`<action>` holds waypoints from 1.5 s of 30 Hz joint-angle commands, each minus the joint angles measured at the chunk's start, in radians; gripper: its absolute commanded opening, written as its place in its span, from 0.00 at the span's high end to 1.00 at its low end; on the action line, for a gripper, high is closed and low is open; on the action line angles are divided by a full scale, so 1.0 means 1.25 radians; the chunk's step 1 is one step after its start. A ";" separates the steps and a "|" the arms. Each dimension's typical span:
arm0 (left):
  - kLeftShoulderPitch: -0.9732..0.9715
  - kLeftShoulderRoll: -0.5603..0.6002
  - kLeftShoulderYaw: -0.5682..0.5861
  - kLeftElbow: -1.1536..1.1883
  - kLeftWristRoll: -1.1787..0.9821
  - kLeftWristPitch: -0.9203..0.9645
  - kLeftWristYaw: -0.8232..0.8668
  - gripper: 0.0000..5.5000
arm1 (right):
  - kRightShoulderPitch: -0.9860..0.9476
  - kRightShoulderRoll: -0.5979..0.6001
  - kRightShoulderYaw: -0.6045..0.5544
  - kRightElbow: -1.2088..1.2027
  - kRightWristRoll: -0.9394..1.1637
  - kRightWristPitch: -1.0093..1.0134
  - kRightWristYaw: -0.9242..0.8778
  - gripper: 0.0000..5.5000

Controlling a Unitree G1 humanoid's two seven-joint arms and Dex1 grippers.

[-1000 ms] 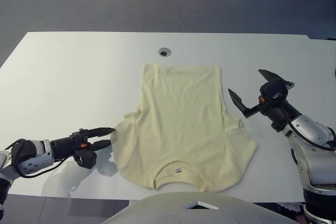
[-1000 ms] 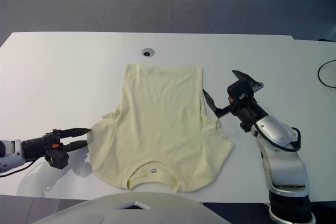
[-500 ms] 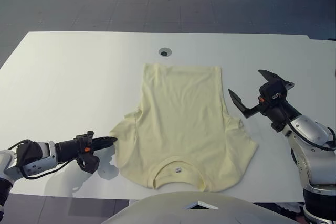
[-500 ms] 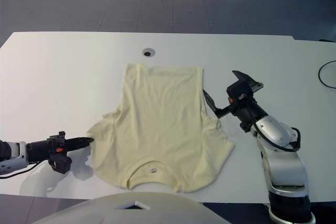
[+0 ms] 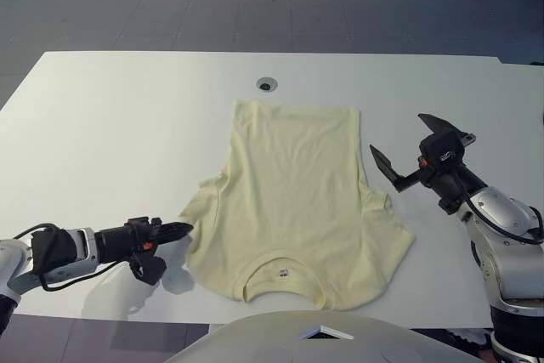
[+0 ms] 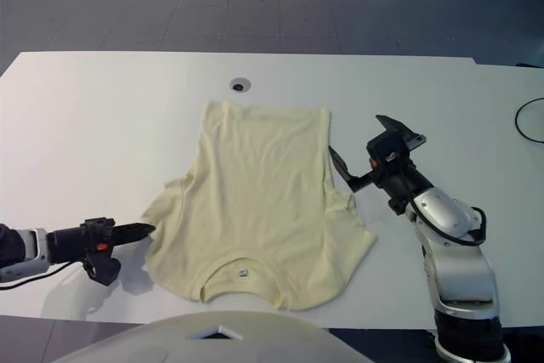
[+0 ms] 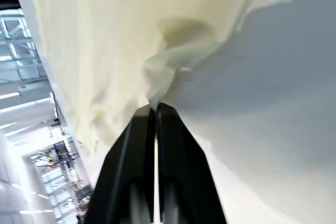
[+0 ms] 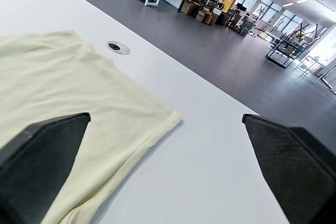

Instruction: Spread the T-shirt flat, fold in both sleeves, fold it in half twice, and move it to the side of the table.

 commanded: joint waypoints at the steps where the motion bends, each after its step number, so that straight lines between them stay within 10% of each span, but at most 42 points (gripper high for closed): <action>1: 0.017 0.032 0.048 -0.074 0.008 0.026 -0.015 0.99 | 0.004 -0.001 0.006 0.004 0.000 0.007 0.004 0.02; 26: -0.120 -0.066 -0.082 -0.284 -0.064 0.081 -0.194 0.99 | 0.006 0.005 0.030 0.007 -0.001 0.007 0.001 0.02; 45: -0.006 -0.119 0.065 -0.336 -0.124 0.045 -0.062 0.43 | 0.029 0.000 -0.002 -0.025 0.037 0.035 0.011 0.02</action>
